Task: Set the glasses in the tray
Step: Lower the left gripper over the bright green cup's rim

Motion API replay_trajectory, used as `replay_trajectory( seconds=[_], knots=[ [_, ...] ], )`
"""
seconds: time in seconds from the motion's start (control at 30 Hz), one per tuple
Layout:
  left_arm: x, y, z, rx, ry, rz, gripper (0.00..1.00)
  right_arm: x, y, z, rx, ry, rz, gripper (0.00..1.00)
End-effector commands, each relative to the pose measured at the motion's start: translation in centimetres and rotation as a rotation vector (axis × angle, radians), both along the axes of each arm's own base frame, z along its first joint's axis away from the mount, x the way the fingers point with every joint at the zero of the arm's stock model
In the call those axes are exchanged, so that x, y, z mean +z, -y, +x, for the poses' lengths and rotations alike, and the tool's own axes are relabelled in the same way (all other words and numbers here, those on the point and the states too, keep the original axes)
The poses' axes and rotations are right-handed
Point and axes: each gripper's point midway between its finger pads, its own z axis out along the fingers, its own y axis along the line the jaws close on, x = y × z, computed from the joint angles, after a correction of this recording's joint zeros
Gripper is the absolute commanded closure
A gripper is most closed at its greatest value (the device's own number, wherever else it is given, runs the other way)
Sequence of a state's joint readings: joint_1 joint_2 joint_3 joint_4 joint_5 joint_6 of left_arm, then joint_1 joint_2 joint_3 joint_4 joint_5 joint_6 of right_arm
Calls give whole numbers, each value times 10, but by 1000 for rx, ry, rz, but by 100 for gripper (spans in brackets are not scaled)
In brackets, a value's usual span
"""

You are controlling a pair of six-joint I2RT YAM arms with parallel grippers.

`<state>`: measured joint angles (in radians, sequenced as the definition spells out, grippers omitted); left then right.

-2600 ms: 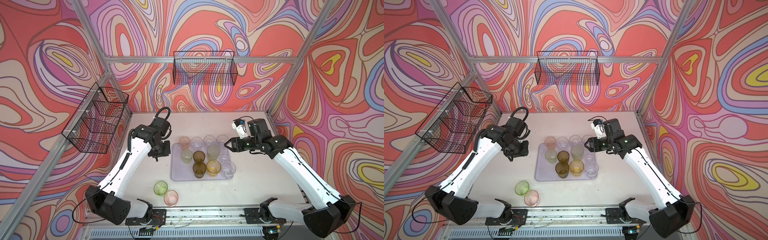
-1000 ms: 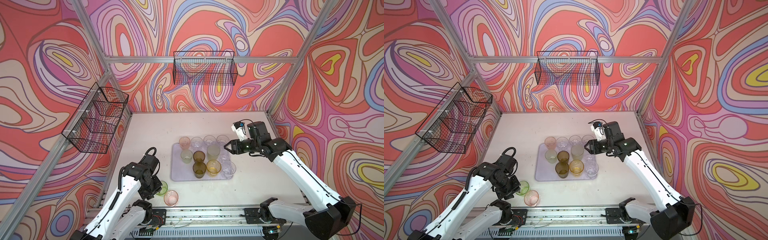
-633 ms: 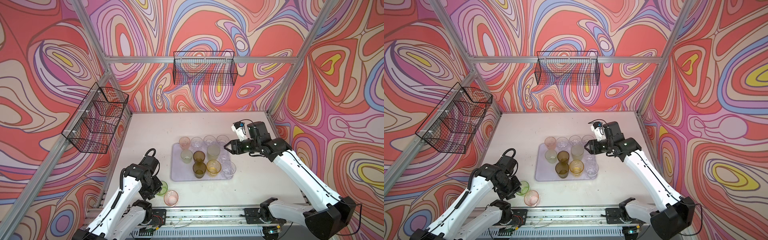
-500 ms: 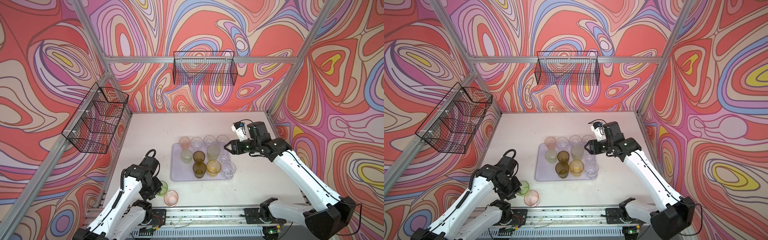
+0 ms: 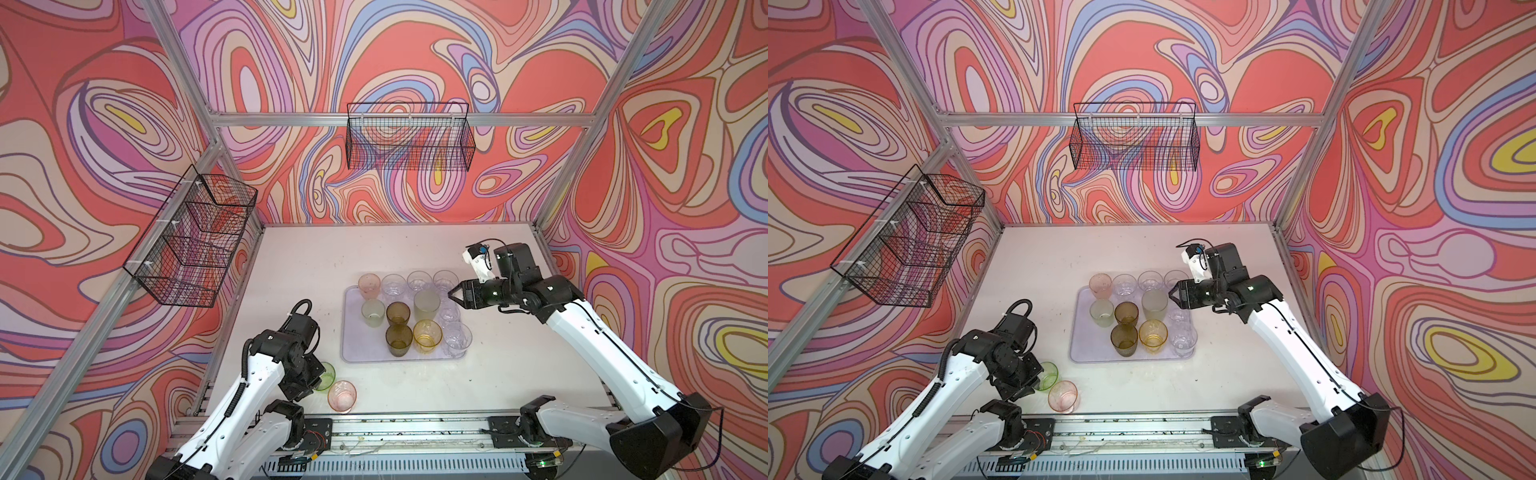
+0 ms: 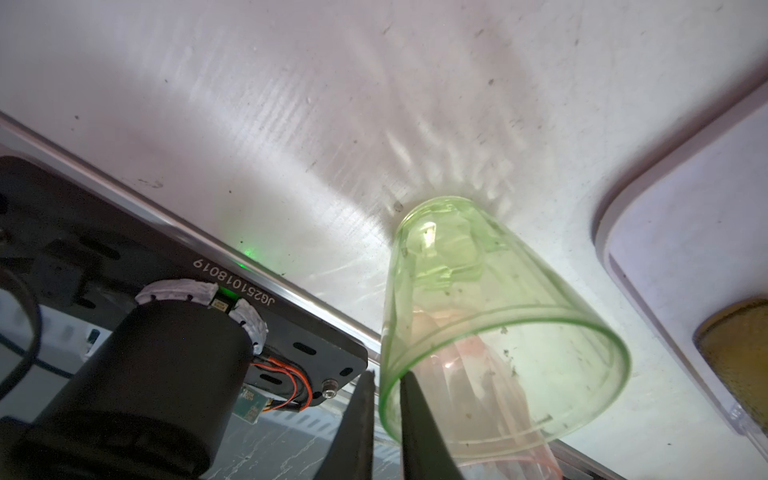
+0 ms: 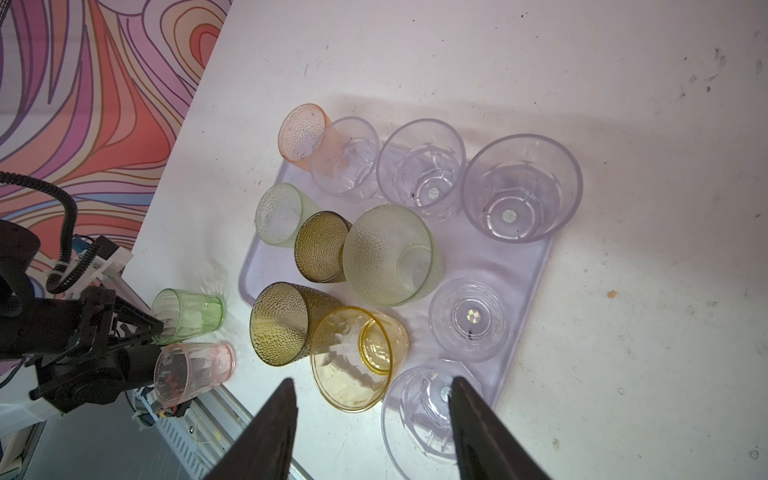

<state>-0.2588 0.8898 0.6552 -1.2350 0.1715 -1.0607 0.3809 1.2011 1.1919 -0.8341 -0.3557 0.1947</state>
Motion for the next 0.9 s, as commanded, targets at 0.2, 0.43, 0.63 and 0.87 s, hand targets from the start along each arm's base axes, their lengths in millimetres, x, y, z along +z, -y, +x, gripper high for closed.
replay_trajectory(
  seconds=[0.2, 0.43, 0.63, 0.87],
  knots=[
    [3, -10, 3, 32, 8, 48, 93, 9, 1, 1, 5, 20, -6, 40],
    [13, -14, 8, 14, 21, 74, 97, 10, 2, 0, 5, 22, -9, 40],
    [40, -25, 27, -57, 78, 142, 98, 12, 2, 1, 5, 27, -10, 40],
    [63, -20, 54, -181, 114, 141, 100, 13, 3, 0, 2, 28, -14, 40]
  ],
)
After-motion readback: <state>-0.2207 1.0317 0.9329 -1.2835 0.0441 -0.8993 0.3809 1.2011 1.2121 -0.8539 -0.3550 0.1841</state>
